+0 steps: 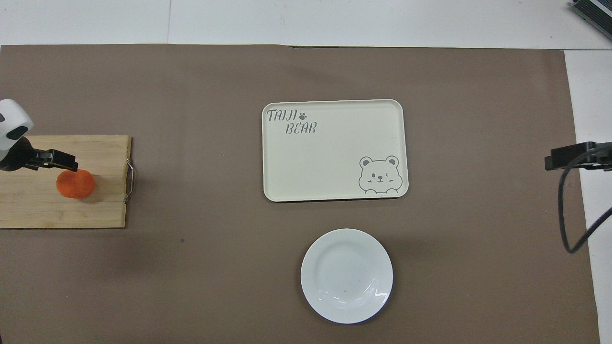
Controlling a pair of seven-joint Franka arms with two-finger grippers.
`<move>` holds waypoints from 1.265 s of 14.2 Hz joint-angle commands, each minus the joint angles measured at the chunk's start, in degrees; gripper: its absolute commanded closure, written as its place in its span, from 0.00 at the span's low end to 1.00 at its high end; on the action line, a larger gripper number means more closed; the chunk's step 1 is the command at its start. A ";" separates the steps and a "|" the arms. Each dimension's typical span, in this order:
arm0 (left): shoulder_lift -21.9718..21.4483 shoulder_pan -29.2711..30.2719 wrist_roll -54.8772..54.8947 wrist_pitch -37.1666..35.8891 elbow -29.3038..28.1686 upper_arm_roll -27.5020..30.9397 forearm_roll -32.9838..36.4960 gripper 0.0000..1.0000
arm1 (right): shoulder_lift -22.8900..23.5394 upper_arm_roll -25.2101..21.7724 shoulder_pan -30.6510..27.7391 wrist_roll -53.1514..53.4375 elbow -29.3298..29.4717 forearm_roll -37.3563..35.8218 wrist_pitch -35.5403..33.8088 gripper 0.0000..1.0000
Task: Place orange and plate with both arms
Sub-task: 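Lower the left gripper onto the orange and close on it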
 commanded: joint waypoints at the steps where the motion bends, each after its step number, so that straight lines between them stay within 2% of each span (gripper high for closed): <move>1: -0.95 1.00 -1.37 4.55 -4.51 -0.46 -0.60 0.00 | -0.69 0.18 -0.73 -1.47 -0.48 1.29 -0.40 0.00; 5: -2.44 0.22 -5.94 5.01 -8.30 -0.46 -0.69 0.00 | -0.69 0.18 -0.73 -1.47 -0.48 1.29 -0.40 0.00; 9: -0.59 0.92 -5.07 7.90 -9.18 -0.46 -0.60 0.00 | -0.69 0.18 -0.73 -1.47 -0.48 1.29 -0.40 0.00; 10: -0.59 0.92 -4.63 7.73 -9.19 -0.46 -0.60 0.58 | -0.69 0.18 -0.73 -1.47 -0.48 1.29 -0.40 0.00; 11: -0.68 0.66 -5.24 7.73 -9.45 -0.46 -0.60 1.00 | -0.69 0.18 -0.73 -1.47 -0.48 1.29 -0.40 0.00; 14: -0.51 0.65 -5.24 6.16 -8.31 -0.46 -0.60 1.00 | -0.69 0.18 -0.73 -1.47 -0.48 1.29 -0.40 0.00; 18: -0.68 -0.14 -6.82 0.01 -1.30 -0.54 -0.60 1.00 | -0.69 0.18 -0.73 -1.47 -0.48 1.29 -0.40 0.00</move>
